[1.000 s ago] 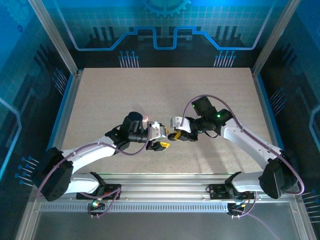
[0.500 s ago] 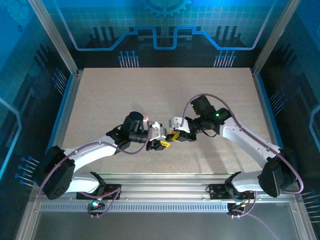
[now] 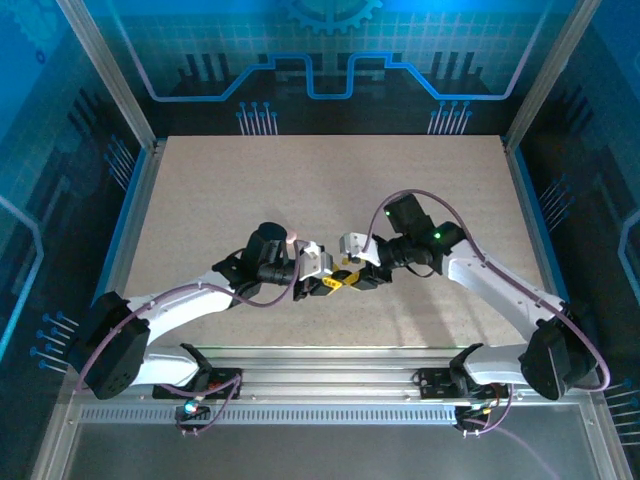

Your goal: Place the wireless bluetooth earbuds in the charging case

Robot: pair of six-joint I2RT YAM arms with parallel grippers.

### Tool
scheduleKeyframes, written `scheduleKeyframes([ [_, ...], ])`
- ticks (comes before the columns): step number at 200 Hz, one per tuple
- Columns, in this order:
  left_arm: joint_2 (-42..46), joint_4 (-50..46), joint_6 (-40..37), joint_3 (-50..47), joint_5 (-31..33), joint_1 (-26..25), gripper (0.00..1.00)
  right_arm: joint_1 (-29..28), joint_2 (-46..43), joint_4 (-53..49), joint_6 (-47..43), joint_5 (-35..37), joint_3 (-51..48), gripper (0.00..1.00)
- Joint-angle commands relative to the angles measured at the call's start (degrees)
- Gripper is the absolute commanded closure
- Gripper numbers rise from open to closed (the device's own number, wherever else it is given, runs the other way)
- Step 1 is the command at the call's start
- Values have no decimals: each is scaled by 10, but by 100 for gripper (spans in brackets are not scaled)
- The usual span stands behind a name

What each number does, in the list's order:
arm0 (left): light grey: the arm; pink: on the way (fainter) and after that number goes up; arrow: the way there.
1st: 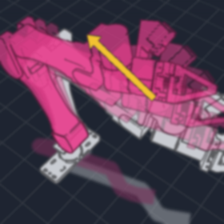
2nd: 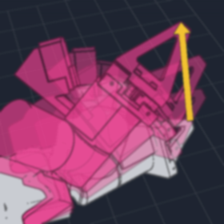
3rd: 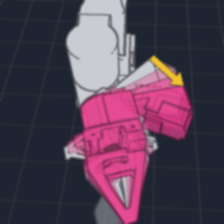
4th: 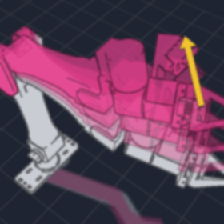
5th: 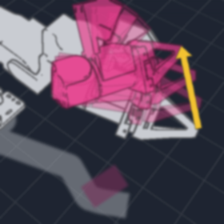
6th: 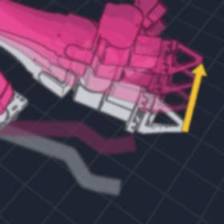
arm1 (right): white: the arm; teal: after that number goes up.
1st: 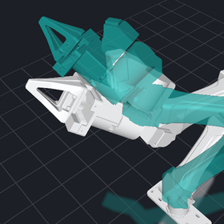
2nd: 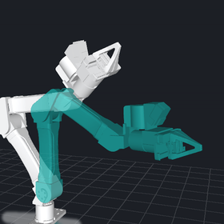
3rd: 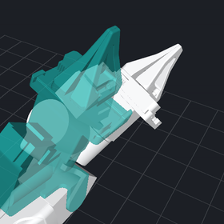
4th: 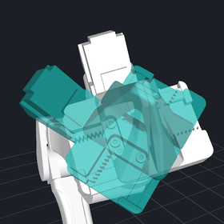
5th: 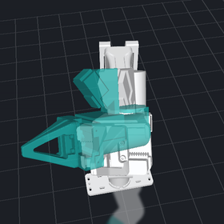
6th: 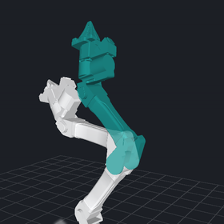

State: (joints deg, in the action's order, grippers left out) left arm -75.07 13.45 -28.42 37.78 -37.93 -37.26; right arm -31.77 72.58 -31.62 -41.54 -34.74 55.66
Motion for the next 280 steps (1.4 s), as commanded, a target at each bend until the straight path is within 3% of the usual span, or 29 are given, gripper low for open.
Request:
scheduleKeyframes([
  [1,7,20,5,16,-23,-2,82,11,-34,77,57,-17,-40,50],
  [110,17,10,14,13,-26,-2,82,82,-104,256,184,-25,-137,50],
  [148,27,19,22,7,-26,-2,83,101,-116,269,216,9,-141,50],
  [187,28,47,34,-5,-14,-1,83,107,-144,277,238,-2,-158,50],
  [222,19,130,78,-39,13,7,83,108,-167,251,320,54,-156,47],
  [254,-14,306,177,-93,-13,35,83,107,-172,198,402,135,-150,44],
  [280,-46,405,214,-119,-11,38,83,107,-156,134,443,199,-127,42],
])
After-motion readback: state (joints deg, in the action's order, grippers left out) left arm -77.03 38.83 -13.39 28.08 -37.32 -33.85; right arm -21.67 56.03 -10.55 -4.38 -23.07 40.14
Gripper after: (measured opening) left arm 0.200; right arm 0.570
